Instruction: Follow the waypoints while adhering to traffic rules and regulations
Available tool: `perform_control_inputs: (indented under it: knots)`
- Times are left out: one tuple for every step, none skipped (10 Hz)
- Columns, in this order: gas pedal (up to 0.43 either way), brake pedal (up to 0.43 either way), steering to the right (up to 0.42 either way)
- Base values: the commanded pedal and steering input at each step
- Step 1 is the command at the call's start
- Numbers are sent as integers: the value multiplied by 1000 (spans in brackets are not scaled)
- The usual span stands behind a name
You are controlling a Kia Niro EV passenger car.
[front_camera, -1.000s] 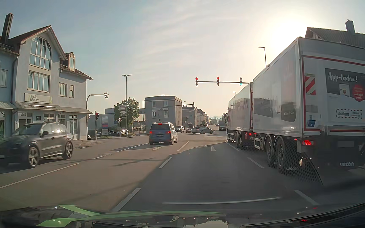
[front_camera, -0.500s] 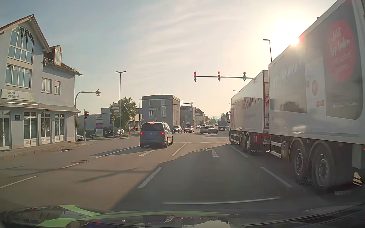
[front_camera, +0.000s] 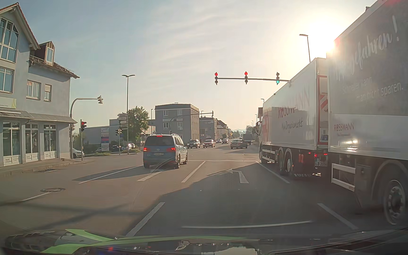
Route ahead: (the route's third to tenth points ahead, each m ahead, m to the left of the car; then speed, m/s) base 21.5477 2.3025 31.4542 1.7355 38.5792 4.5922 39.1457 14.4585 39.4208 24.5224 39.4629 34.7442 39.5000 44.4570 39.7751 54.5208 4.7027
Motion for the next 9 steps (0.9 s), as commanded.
perform_control_inputs:
  knots:
    - [0,171,11]
    - [0,171,11]
    - [0,171,11]
    - [0,171,10]
    - [0,177,10]
    - [0,183,9]
    - [0,183,7]
    - [0,183,6]
    - [0,183,6]
